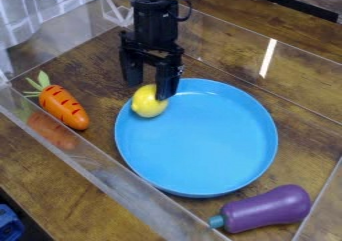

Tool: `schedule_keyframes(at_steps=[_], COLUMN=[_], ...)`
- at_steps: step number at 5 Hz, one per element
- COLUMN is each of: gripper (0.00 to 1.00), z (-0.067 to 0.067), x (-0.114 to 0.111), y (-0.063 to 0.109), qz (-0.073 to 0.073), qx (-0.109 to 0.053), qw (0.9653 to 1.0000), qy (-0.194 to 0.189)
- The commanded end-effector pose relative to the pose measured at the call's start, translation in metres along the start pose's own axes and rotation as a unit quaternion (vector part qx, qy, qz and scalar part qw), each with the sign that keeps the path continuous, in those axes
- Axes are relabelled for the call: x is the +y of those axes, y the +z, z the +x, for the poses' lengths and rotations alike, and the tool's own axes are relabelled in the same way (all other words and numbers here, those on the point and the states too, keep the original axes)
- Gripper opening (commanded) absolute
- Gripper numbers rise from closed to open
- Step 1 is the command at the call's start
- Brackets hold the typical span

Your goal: Remove the lemon from the blue tray and put it on the table

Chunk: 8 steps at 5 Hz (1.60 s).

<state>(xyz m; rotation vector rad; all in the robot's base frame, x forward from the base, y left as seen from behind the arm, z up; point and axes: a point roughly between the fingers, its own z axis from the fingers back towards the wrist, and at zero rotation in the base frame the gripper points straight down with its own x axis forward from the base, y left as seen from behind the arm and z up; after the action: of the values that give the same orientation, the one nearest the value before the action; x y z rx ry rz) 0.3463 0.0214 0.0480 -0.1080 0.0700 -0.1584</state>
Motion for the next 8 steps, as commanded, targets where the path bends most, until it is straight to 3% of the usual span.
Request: schedule_keyframes(at_steps=[1, 2, 3, 5, 6, 8], gripper=[1.0, 1.0, 1.0, 1.0, 1.0, 1.0], z=[0.014, 0.02, 0.019, 0.03, 0.031, 0.03], x=[0.005, 0.005, 0.01, 0.017, 0.013, 0.004], y=[0.017, 0.01, 0.012, 0.002, -0.006, -0.016], qz=[0.007, 0.008, 0.006, 0.006, 0.006, 0.003], qx=[-0.043, -0.047, -0.053, -0.038, -0.025, -0.015], qw=[0.999, 0.9988, 0.9986, 0.9993, 0.9993, 0.9967], qy=[0.006, 0.007, -0.006, -0.001, -0.029, -0.08])
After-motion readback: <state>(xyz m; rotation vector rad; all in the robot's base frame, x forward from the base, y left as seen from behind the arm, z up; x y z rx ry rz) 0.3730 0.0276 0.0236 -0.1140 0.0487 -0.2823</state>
